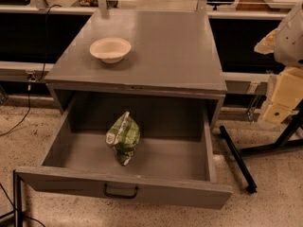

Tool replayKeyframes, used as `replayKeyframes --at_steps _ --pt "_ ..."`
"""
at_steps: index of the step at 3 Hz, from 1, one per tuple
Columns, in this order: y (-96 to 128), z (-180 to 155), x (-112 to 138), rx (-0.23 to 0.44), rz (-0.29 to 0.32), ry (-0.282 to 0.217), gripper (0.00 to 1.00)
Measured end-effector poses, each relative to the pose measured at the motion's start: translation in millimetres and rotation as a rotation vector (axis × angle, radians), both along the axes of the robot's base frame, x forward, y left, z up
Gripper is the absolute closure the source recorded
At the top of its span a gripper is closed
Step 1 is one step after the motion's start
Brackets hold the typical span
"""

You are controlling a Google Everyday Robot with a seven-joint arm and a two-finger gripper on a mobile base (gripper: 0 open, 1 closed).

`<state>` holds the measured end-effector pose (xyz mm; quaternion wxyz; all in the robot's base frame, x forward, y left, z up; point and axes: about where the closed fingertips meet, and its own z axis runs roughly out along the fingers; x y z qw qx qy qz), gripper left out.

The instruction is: Pick green jalapeno chip bag from top drawer and place on counter

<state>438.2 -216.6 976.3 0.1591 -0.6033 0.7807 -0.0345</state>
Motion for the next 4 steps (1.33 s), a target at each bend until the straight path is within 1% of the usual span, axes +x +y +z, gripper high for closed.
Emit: replayKeyframes --at_steps 1,2,3,4 --pt "0 0 0 0.0 0.0 0.0 0.0" --pt "16 -6 6 0.025 0.053 0.018 0.0" --pt "58 -29 22 0.142 0.151 0.024 0.0" --pt "124 -45 27 0.317 0.243 -0.015 0.0"
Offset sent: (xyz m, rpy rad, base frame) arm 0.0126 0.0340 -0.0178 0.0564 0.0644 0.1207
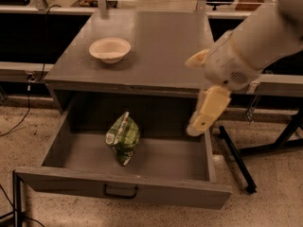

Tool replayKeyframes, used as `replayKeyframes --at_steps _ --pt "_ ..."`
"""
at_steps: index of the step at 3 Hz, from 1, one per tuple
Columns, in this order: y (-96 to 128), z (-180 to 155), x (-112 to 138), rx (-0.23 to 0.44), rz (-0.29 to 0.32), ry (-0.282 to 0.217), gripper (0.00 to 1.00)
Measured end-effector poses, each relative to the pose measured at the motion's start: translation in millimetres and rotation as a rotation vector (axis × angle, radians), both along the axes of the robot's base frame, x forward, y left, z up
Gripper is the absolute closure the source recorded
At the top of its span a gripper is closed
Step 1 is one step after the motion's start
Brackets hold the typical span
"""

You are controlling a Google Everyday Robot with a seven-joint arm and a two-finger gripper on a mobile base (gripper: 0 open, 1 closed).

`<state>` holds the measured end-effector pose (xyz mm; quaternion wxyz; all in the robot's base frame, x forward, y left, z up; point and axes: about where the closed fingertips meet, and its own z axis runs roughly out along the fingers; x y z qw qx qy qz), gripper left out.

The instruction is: Pick green jalapeno chip bag from top drawer and place on counter

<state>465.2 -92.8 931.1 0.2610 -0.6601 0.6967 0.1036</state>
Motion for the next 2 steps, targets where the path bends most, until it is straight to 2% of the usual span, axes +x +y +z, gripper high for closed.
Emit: replayKeyframes --at_steps 1,2 --pt "25.0 -8.0 5.9 0.049 0.002 -0.026 0.0" --pt "23.5 -6.5 6.8 0.048 -0.001 -0.03 0.0"
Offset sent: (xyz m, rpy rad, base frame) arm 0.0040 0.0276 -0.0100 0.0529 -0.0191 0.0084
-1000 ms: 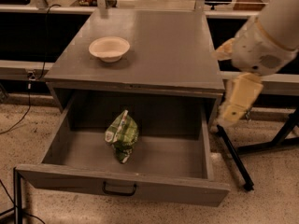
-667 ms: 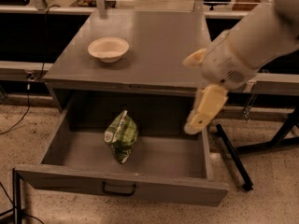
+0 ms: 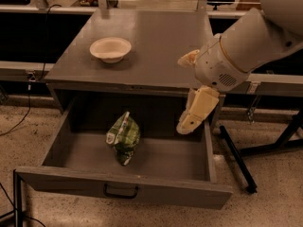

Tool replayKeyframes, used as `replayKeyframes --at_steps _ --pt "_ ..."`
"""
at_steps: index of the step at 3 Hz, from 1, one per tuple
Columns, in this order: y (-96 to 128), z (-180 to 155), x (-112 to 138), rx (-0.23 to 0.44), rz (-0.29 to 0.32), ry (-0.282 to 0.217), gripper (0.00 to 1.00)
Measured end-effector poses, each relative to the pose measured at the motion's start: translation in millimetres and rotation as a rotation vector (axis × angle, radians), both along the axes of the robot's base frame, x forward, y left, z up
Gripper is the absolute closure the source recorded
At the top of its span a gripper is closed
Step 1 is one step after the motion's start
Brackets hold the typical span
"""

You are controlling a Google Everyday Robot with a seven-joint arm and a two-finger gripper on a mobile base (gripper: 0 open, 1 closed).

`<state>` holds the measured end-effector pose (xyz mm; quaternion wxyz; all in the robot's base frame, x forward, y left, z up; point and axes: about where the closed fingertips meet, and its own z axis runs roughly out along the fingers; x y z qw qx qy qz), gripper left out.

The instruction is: Pick green jalapeno chip bag from top drawer and place on counter

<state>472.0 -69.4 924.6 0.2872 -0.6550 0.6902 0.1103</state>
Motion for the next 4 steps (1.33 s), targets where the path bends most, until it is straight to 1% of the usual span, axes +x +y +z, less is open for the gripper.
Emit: replayKeyframes --at_steps 1,2,3,4 --pt "36 -29 -2 0.081 0.07 0.037 0.0" --pt "91 -86 -11 0.207 0.138 0.074 0.0" --pt "129 -137 -15 0.279 0.16 0.078 0.0" --pt "156 -175 3 0.372 0.116 0.075 0.0"
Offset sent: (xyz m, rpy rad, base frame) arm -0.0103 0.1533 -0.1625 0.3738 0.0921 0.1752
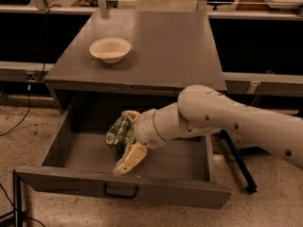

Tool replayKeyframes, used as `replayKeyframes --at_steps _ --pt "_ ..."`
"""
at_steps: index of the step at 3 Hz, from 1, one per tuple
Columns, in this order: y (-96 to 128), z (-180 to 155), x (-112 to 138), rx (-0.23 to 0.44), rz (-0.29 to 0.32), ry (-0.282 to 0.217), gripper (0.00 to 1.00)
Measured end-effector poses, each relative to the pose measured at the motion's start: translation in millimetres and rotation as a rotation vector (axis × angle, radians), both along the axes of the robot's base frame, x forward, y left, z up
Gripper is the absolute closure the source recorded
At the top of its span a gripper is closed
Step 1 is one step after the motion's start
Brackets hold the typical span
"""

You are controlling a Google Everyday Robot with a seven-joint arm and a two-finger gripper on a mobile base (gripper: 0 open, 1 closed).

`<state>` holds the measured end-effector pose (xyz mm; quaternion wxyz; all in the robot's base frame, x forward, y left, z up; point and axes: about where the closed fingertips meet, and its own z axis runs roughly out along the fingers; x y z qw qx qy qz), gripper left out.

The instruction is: Pick green jalapeno chip bag from top drawer and place on counter

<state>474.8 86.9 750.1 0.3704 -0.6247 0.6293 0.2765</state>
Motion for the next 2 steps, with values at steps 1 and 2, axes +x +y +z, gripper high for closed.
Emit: replayKeyframes --at_steps 1,2 --pt "0.1 0.0 -0.2 0.0 0.001 0.0 0.0" --pt "-2.1 2.7 3.9 -0.004 -0.047 -0.039 0.0"
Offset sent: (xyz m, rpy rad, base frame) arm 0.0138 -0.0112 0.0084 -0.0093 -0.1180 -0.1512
